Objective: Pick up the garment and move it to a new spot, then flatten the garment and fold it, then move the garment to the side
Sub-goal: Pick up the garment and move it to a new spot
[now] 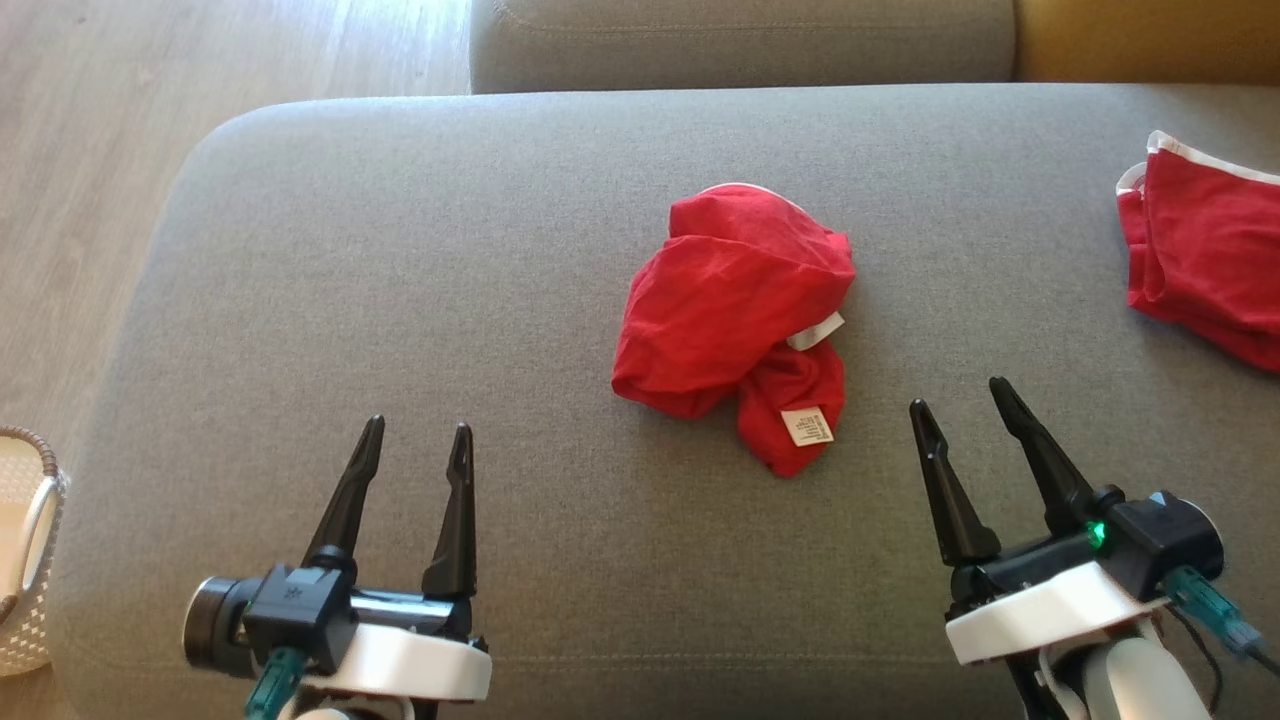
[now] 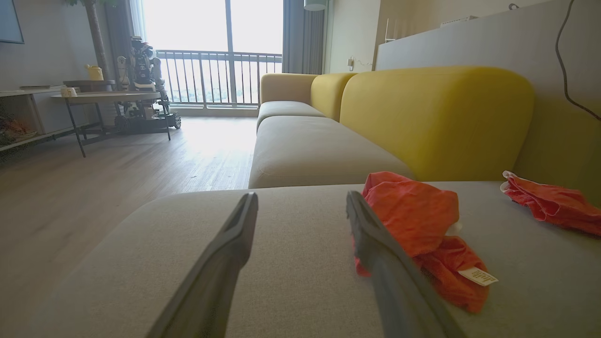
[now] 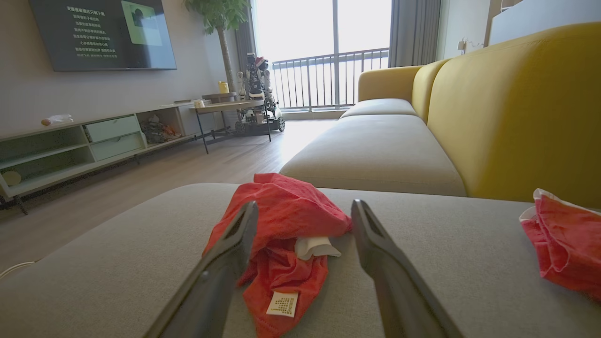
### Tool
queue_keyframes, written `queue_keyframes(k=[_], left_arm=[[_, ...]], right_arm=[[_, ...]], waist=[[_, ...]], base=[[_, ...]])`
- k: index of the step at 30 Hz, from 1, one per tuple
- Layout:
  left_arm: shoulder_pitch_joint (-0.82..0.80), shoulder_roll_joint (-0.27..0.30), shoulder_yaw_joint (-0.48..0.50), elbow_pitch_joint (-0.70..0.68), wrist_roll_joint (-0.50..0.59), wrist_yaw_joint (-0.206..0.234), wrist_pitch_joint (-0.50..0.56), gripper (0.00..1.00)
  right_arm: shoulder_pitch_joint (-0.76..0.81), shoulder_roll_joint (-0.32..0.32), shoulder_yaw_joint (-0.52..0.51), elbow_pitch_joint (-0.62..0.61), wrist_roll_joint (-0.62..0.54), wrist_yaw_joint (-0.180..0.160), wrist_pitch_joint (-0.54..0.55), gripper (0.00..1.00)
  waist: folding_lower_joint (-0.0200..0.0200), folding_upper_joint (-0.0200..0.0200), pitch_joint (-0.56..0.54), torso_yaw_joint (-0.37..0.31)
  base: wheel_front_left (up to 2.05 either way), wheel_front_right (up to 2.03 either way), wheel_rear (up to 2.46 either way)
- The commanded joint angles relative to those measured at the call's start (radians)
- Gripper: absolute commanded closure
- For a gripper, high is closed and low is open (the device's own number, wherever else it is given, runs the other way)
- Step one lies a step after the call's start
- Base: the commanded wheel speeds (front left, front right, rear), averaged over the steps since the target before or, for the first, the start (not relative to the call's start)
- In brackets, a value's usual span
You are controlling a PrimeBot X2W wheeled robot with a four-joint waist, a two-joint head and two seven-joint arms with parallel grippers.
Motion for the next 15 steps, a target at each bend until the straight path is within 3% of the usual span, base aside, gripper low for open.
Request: queue_keyframes(k=[1,15], left_arm=[[-0.033,0.001,0.03,-0.028,0.003,0.013,-0.005,0.0],[-0.044,0.001,0.033,-0.012,0.009,0.016,-0.005,0.0]], right_arm=[[-0.012,0.002,0.021,-0.034,-0.008,0.0,-0.006,0.0],[-0.015,0.002,0.01,-0.031,-0.012,0.0,-0.006,0.0]], waist=[[0.0,0.0,-0.001,-0.001],[0.0,0.0,0.0,0.004]], base=[[0.0,0.0,0.0],[0.0,0.0,0.0]])
